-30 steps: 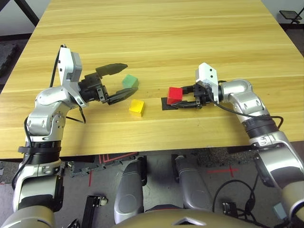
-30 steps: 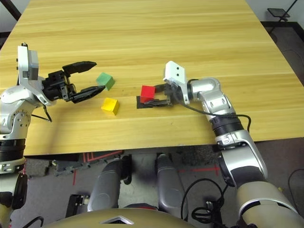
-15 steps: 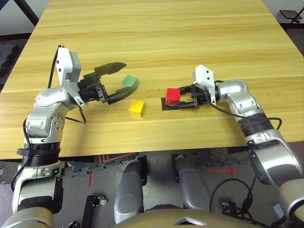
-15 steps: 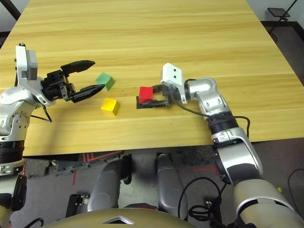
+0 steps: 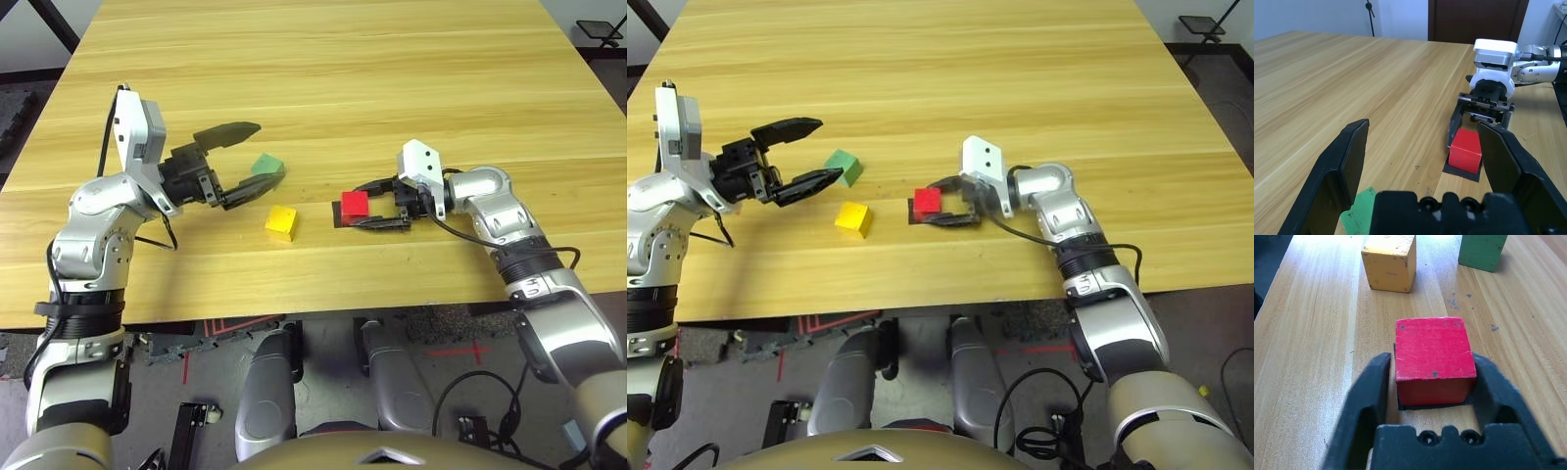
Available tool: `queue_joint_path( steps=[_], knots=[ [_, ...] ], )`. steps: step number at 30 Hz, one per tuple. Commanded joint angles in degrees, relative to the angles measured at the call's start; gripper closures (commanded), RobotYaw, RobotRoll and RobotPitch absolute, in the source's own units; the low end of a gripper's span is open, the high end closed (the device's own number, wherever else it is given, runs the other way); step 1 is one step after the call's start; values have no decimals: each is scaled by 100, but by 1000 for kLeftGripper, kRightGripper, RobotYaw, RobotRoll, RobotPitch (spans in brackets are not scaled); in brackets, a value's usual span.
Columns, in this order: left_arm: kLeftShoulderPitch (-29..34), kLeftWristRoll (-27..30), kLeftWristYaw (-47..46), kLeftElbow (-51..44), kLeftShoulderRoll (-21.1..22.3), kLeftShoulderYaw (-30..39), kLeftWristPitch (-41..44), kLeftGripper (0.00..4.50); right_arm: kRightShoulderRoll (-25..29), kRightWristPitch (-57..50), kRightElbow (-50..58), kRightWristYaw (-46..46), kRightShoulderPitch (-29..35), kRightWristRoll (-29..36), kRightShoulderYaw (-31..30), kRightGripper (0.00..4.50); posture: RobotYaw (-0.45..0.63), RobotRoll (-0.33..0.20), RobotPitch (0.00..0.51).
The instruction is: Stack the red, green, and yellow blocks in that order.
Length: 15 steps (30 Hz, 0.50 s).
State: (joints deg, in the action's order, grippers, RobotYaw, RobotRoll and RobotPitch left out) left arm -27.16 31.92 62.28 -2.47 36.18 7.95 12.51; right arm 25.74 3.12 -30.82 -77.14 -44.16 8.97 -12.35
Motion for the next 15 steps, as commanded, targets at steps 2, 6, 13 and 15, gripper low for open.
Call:
queue_joint_path(
  steps=[2, 6, 13, 15],
  knots=[
    [30, 74, -17, -75, 19, 40, 87, 0, -48, 95, -91, -8, 31, -95, -52, 1173, 418, 30, 234],
    [32, 83, -22, -70, 15, 25, 77, 0, -37, 98, -41, -47, 45, -91, -42, 73, 417, 32, 228],
    [-33, 71, -5, 10, 7, 8, 53, 0, 161, -30, 386, -317, 153, 45, 7, 73, 410, 34, 222],
    [-39, 69, 5, 24, 9, 11, 48, 0, 314, -100, 538, -409, 147, 106, 78, 73, 407, 34, 222]
  ],
)
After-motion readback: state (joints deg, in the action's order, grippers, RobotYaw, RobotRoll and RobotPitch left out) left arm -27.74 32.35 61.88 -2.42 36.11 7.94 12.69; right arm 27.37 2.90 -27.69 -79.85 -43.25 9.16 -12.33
